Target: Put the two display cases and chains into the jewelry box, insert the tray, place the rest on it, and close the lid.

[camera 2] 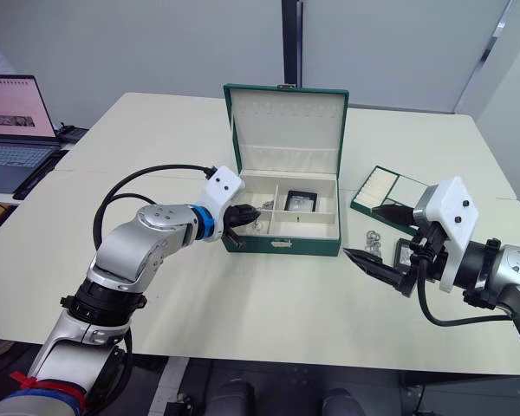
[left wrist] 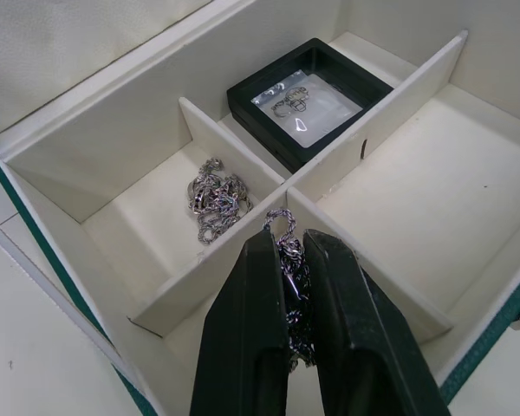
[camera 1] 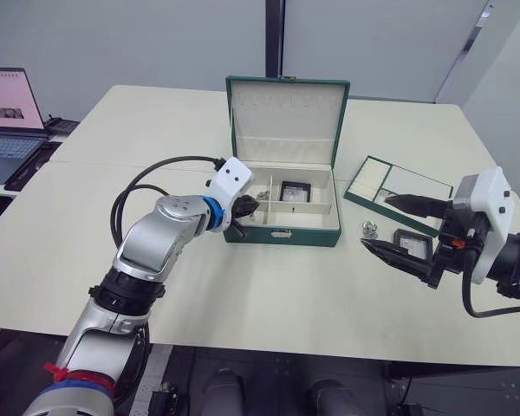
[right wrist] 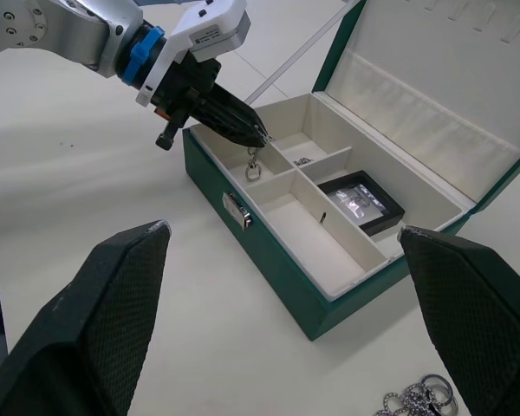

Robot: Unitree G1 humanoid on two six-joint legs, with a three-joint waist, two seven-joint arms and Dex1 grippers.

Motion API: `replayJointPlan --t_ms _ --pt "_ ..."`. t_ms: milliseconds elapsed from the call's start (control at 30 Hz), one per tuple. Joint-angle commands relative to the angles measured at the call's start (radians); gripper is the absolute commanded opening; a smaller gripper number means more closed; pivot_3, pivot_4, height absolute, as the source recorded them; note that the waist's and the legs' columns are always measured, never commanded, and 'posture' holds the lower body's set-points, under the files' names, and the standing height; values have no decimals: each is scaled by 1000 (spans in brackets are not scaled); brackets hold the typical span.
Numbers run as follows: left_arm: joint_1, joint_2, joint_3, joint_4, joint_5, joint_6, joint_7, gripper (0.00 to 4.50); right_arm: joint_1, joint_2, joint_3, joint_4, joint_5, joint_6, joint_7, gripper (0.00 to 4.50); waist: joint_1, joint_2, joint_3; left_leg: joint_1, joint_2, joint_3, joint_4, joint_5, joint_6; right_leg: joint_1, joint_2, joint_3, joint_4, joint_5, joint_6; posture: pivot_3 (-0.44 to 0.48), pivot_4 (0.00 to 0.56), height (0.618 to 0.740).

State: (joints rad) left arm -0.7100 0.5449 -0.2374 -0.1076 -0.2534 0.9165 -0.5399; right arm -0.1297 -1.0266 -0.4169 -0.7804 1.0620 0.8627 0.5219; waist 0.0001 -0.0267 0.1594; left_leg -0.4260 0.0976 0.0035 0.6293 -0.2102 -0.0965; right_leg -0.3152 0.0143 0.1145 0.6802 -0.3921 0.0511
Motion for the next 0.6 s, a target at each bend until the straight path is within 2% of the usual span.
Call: replayJointPlan --t_ms 33,167,467,533,600 --pt "-19 -5 28 -26 -14 8 -30 798 -7 -9 -16 -7 0 -9 1 4500 0 0 0 0 0 0 0 0 0 0 0 0 0 0 0 0 150 726" --pt "-27 -15 39 -29 1 5 -11 1994 -9 -8 -14 -6 -1 -11 1 4500 0 0 0 0 0 0 0 0 0 0 0 0 0 0 0 0 150 726" --pt "-25 -13 55 -45 -16 3 -38 1994 -12 -9 -8 -3 -5 -13 6 4500 0 0 0 0 0 0 0 0 0 0 0 0 0 0 0 0 150 726" --pt "-15 -13 93 -69 -50 7 -53 1994 -12 -10 -9 -2 -5 -11 7 4500 -1 0 0 0 0 0 0 0 0 0 0 0 0 0 0 0 150 726" --pt "29 2 195 -156 -157 19 -117 1994 4 -14 -18 -5 -3 -4 9 4500 -2 0 0 0 0 0 0 0 0 0 0 0 0 0 0 0 150 726"
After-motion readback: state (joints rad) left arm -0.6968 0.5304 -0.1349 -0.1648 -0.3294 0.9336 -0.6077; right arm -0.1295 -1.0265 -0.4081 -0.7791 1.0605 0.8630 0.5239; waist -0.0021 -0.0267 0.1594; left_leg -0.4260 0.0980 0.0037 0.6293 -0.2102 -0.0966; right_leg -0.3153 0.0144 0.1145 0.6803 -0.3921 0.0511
